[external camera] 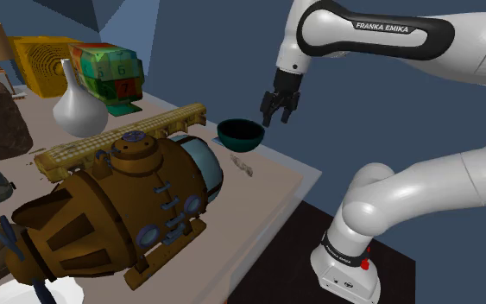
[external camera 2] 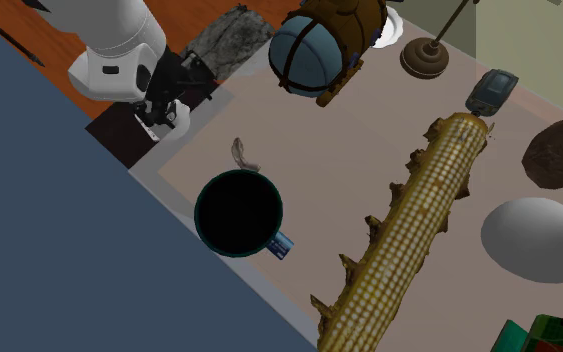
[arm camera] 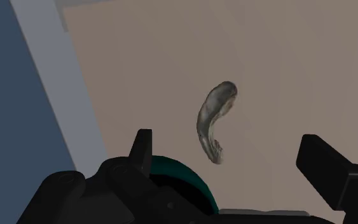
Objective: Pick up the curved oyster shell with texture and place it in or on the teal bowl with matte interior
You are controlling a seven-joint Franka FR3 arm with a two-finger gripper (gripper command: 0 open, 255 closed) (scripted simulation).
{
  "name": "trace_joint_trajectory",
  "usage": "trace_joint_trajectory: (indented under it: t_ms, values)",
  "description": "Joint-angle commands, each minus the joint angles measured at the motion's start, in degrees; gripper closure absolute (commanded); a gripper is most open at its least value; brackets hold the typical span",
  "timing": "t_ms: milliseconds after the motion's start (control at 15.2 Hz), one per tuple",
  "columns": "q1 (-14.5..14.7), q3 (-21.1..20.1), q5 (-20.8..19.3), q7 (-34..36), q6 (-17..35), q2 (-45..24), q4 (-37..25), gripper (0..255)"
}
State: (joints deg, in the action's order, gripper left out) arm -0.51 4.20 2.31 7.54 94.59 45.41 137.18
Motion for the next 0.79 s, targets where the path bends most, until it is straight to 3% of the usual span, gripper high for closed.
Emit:
trace_joint_trajectory:
  t_ms: [0, 726]
  values:
    - [0.00, 0.00, 0.00, 0.00, 0.00, 0.00, 0.00, 0]
    - [1.32, -1.47, 0.57, -0.44, 25.94, -11.71, 11.87, 0]
